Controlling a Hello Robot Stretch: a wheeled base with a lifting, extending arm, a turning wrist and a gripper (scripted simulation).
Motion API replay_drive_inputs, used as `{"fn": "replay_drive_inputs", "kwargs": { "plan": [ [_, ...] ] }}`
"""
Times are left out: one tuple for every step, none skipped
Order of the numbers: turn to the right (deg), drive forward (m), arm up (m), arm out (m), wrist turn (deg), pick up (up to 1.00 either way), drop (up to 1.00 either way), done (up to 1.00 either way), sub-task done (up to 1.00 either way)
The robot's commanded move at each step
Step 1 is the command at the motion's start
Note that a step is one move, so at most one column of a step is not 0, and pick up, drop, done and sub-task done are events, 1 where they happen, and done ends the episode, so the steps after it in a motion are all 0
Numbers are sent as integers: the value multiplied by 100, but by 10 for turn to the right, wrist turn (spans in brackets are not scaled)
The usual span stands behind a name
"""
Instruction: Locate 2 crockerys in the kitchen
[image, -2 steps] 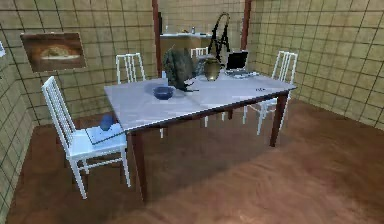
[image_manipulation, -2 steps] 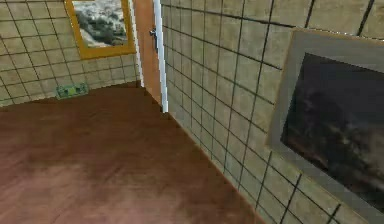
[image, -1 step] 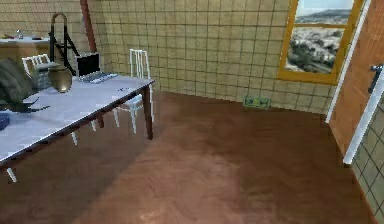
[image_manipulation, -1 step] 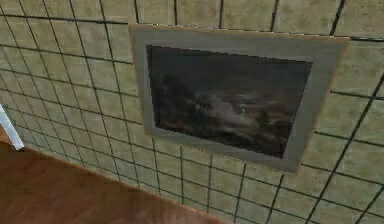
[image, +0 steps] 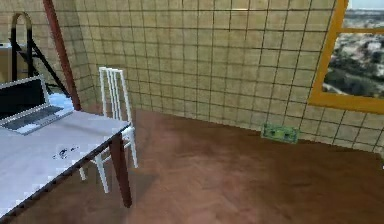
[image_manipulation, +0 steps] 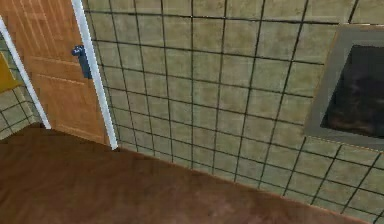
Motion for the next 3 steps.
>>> {"fn": "replay_drive_inputs", "kwargs": {
  "plan": [
    [30,0,0,0,0,0,0,0,0],
    [0,100,0,0,0,0,0,0,0],
    [0,30,0,0,0,0,0,0,0]
  ]
}}
